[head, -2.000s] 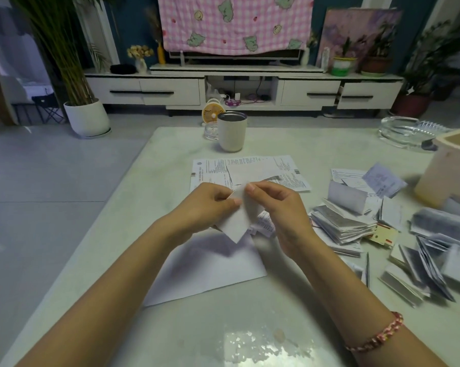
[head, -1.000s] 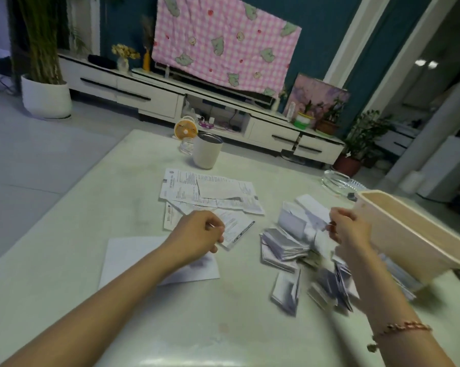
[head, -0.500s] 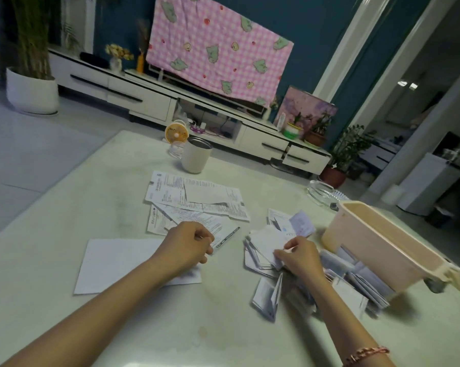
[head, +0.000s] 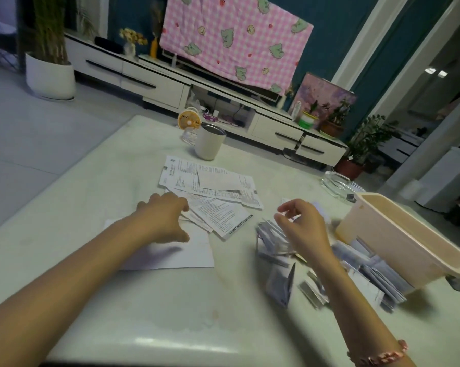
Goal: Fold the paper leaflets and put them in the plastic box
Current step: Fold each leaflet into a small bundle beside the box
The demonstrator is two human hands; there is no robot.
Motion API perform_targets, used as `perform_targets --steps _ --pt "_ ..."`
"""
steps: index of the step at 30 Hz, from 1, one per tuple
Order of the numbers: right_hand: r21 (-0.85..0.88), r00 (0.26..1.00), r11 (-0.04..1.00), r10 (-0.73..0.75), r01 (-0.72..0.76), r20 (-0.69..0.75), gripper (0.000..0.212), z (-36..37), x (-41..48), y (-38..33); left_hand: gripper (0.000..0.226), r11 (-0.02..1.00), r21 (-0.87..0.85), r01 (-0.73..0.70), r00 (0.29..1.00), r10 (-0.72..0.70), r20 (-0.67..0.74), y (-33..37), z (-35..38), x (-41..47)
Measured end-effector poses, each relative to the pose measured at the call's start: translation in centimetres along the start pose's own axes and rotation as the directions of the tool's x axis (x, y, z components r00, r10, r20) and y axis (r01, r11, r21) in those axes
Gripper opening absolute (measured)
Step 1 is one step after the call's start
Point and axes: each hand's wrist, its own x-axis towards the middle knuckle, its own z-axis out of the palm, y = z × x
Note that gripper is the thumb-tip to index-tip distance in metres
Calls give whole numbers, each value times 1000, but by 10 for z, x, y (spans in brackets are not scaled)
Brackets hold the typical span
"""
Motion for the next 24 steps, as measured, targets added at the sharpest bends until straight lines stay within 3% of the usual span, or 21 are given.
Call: perform_targets --steps 3,7,11,15,18,24 --pt "69 986 996 -74 64 150 9 19 -18 -22 82 994 65 92 978 -103 184 -10 1 -4" --pt "116 929 982 -177 147 325 15 58 -43 -39 82 986 110 121 974 -140 177 -18 0 -7" --pt "126 903 975 -218 183 372 17 84 -56 -38 77 985 -28 169 964 -159 214 -18 -2 -11" --pt "105 895 960 -280 260 348 16 90 -58 -35 70 977 -9 212 957 -206 204 -19 -3 -12" --pt "137 893 968 -246 209 377 18 85 -57 -33 74 971 71 230 950 -240 200 -15 -3 -11" --pt "316 898 948 -101 -44 428 23 79 -57 -30 85 971 126 205 949 -228 215 -3 0 -9"
